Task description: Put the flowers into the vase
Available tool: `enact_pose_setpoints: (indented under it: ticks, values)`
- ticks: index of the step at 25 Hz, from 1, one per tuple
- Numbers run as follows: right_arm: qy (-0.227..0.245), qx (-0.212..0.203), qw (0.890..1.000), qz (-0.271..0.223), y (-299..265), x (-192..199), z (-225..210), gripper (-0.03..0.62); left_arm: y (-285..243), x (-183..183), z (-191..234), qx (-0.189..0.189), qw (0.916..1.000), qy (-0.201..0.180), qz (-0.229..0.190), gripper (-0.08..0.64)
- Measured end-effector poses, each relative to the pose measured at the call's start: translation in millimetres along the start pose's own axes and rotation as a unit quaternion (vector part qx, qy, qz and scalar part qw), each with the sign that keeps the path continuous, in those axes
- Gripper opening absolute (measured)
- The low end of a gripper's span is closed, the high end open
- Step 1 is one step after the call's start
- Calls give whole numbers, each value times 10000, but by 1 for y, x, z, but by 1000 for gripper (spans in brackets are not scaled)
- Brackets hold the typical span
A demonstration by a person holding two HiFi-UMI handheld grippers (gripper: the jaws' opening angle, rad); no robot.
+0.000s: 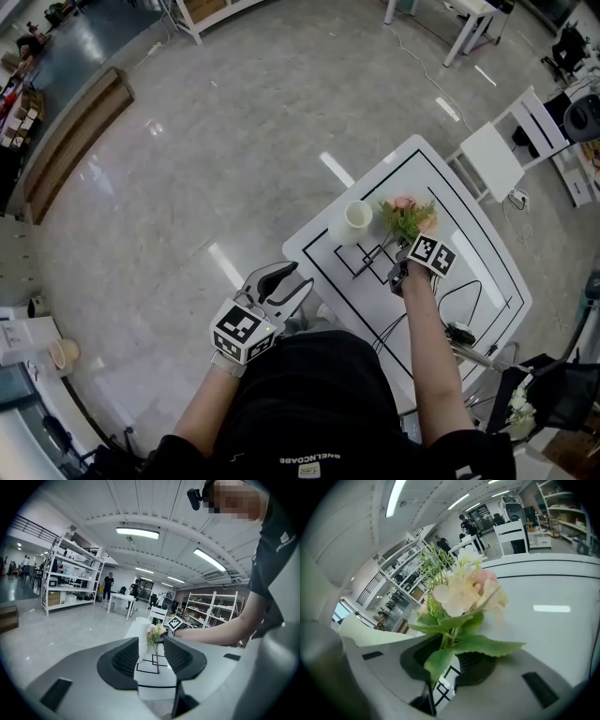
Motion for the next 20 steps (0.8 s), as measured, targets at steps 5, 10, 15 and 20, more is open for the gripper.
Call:
enact_pose_setpoints:
  ticks: [5, 10, 15, 20]
  values:
    - [330, -246, 9986, -326, 16, -24, 20, 78, -13, 1, 10, 31, 10000, -58, 63, 164]
    - [732, -558, 9928, -772, 34, -58, 51, 77, -30, -4, 18, 85, 9998, -145, 44, 192]
    - [1318, -895, 9797, -1215, 57, -96, 91, 77, -57, -9, 24, 178, 9993, -316, 32, 218]
    - [1915, -1132, 9616, -1609, 82, -124, 133, 77, -79, -15, 29, 236, 9990, -374, 2, 238]
Point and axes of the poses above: the fingertips, and each gripper's own axes: y backward along the fingers, z to its left, x out of its underside, the point moved 3 cm from there along y, backward along the fingers, and after that the axes turned 4 degrees about -z, right-handed, at the moved point
